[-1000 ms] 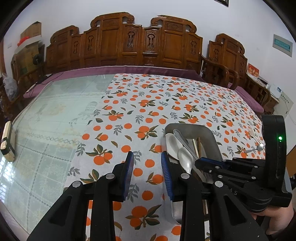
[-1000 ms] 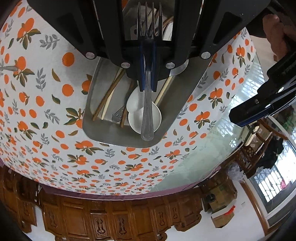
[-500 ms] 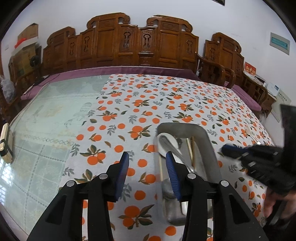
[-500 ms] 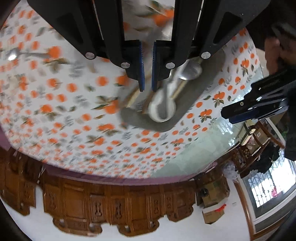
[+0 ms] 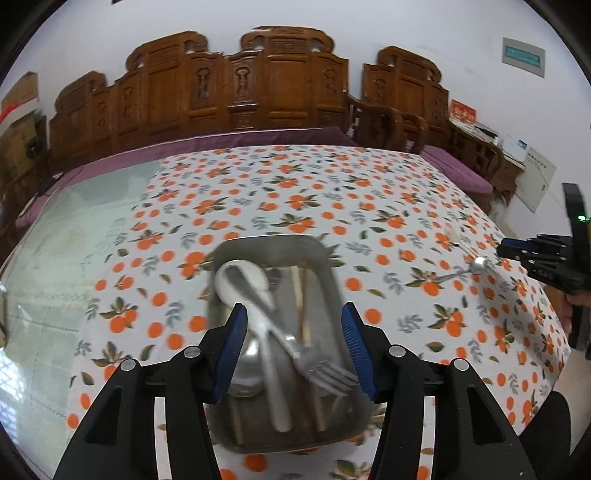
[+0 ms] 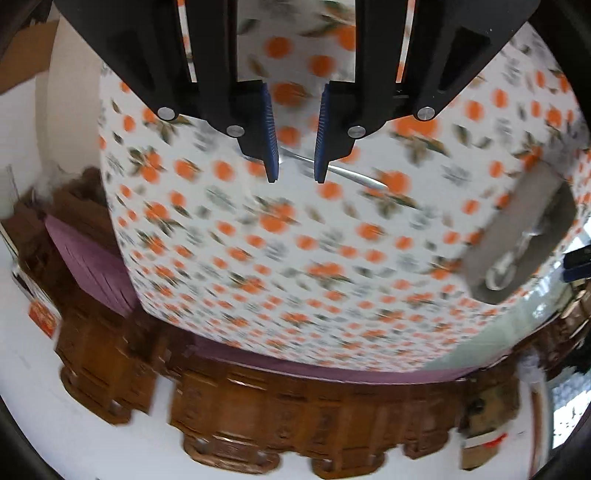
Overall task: Organize utensils
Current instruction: 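Reach the left tool to a loose metal spoon while the right tool grasps a metal fork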
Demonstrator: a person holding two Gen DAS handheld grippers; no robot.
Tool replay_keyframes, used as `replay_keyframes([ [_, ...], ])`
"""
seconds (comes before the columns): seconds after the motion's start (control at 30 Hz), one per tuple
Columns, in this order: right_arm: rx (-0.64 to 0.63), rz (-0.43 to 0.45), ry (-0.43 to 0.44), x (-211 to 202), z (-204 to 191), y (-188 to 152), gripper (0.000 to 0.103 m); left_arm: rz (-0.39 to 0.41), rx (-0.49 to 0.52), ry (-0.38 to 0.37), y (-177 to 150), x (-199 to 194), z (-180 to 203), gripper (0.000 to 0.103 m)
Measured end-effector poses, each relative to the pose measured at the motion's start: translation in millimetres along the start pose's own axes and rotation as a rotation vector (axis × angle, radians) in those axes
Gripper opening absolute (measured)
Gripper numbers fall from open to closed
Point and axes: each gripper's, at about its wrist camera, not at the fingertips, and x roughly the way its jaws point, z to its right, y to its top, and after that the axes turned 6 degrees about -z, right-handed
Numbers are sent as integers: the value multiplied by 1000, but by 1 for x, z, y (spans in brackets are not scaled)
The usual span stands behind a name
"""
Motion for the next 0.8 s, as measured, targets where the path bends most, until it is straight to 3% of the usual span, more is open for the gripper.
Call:
replay_keyframes([
  [0.23, 66, -49, 47, 36, 46, -8, 22, -23, 74, 5, 4, 7, 44, 54],
  [0.67, 35, -152, 171, 97, 52, 29, 22, -79, 153, -34, 13, 42, 108, 54],
  [0.7, 14, -173, 155, 101, 49, 29, 21, -86, 162, -40, 14, 45, 112, 54],
  [0.73, 0, -170, 144, 101, 47, 29, 9, -92, 172, -45, 14, 48, 116, 54],
  [0.77, -10, -175, 144, 101, 47, 29, 5, -100, 186, -51, 14, 53, 122, 54],
  [0.8, -13, -177, 140, 101, 48, 29, 4, -107, 200, -61, 15, 57, 128, 54],
])
